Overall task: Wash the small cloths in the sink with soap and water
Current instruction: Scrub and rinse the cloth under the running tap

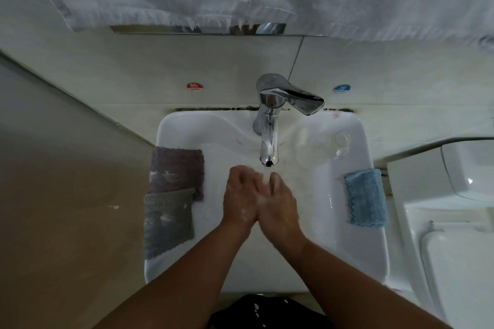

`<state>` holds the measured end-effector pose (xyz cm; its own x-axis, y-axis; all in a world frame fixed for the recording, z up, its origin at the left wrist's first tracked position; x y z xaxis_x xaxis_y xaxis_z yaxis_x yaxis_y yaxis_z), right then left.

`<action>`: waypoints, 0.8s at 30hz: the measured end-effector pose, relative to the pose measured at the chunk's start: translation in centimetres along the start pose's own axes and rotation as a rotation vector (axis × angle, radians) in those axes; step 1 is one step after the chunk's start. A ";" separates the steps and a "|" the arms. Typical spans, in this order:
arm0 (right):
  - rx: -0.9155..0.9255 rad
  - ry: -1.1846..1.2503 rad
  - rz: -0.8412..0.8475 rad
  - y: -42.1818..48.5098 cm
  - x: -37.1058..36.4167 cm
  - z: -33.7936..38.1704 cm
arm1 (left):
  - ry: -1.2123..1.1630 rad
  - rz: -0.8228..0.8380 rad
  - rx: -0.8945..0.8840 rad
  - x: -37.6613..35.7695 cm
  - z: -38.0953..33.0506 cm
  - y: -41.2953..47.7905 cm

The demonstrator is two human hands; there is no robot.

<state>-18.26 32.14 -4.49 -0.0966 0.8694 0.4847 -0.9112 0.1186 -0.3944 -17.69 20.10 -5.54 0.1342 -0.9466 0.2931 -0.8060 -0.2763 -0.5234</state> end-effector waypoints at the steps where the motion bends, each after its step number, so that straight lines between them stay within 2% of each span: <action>1: 0.075 0.067 0.025 -0.7 -0.4 1.1 | -0.021 -0.004 0.015 0.1 0.1 0.1; 3: 0.231 0.088 -0.055 -0.9 0.8 2.2 | -0.062 0.062 0.006 -0.7 0.0 -0.8; 6: 0.021 0.050 -0.114 2.1 2.1 -1.3 | 0.097 0.182 -0.121 -2.5 -1.2 -2.0; 8: -0.030 -0.065 -0.042 1.5 0.9 -1.6 | 0.177 0.104 -0.097 -1.7 -0.9 -1.0; 10: 0.006 -0.062 -0.012 -0.4 0.1 -0.4 | 0.178 -0.058 -0.055 0.4 -1.2 -0.5; 12: 0.081 0.067 -0.018 -1.4 0.5 1.4 | 0.119 -0.017 -0.008 0.1 0.1 0.0; 14: 0.098 0.090 -0.044 -0.5 1.5 1.3 | 0.198 0.069 -0.062 -1.2 0.1 -0.6; 16: -0.026 0.121 -0.093 1.2 2.7 -0.5 | 0.279 0.156 -0.115 -2.7 -0.3 -1.2; 18: -0.183 0.177 -0.090 1.4 2.1 -2.6 | 0.211 0.130 -0.074 -2.4 -0.6 -1.0; 19: -0.205 0.156 -0.061 0.7 1.4 -2.4 | 0.154 0.067 -0.041 -1.6 -0.6 -0.8; 21: -0.145 0.129 0.008 -0.8 0.5 -0.6 | 0.092 -0.033 -0.019 -0.1 -0.5 0.0; 24: 0.069 0.091 -0.017 -0.8 1.3 1.8 | 0.055 0.043 -0.026 -0.6 -0.6 -0.9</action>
<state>-18.36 32.34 -2.15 -0.0470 0.9077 0.4169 -0.9380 0.1034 -0.3309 -17.36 21.03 -4.80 0.0677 -0.9468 0.3147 -0.8252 -0.2304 -0.5157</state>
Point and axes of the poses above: each hand's wrist, its own y-axis towards the middle knuckle, its own x-axis out of the back of the hand, z = x × y, the point moved 10 cm from there along y, towards the middle knuckle, and after that the axes turned 3 degrees about y, right-handed, at the moved point
